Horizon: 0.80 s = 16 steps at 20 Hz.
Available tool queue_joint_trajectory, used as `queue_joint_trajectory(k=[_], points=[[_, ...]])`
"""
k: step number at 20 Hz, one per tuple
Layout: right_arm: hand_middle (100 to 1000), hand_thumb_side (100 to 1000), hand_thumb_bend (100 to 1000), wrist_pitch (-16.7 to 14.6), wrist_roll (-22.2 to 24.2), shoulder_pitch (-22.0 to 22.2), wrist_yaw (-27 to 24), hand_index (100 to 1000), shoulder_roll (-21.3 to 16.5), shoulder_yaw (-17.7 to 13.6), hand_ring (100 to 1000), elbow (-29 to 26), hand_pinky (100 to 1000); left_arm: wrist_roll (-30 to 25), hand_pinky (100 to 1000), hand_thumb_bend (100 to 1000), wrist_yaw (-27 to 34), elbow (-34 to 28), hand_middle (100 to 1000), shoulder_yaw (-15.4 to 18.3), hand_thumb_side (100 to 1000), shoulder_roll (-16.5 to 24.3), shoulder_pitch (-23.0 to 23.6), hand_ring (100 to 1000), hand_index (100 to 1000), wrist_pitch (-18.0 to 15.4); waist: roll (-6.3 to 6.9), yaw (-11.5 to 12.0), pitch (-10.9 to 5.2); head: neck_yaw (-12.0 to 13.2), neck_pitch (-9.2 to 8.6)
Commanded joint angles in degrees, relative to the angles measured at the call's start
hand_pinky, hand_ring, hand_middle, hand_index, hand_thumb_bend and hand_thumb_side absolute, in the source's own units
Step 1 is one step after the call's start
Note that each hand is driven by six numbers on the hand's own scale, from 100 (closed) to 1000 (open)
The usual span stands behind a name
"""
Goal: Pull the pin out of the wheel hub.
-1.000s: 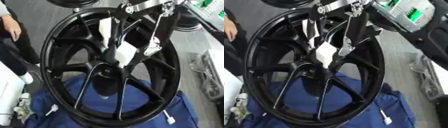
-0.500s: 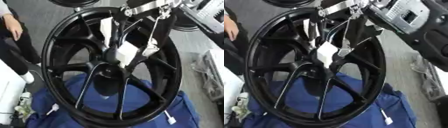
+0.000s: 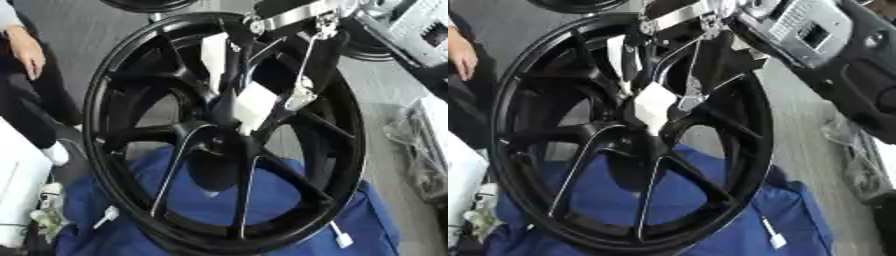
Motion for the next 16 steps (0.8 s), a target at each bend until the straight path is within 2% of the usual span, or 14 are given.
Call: queue_joint_trajectory(k=[1, 12, 16], points=[[691, 141, 516, 0.14, -0.08, -0.78, 0.18, 747, -0.50, -0.36, 693, 0.42, 808, -0.06, 693, 230, 0.18, -0.49, 703, 0.33, 875, 0.77, -0.28, 786, 715, -0.07, 0.60, 0.01, -0.75, 0.02, -0.03], [682, 130, 497, 0.20, -0.08, -0.43, -0.59, 738, 0.61, 0.55, 684, 1.46, 803, -0.10, 694, 227, 0.37, -0.48, 704, 0.32, 880, 0.66, -0.26, 789, 715, -0.06, 0.57, 0.08, -0.48, -0.05, 0.02], [641, 110, 458, 0.28, -0.16, -0.45, -1.14, 707, 0.75, 0.07, 667, 1.52, 795, -0.15, 695, 226, 0.52, -0.40, 705, 0.29, 883, 0.61, -0.17, 790, 715, -0.03, 0.54, 0.01, -0.48, -0.03, 0.17]])
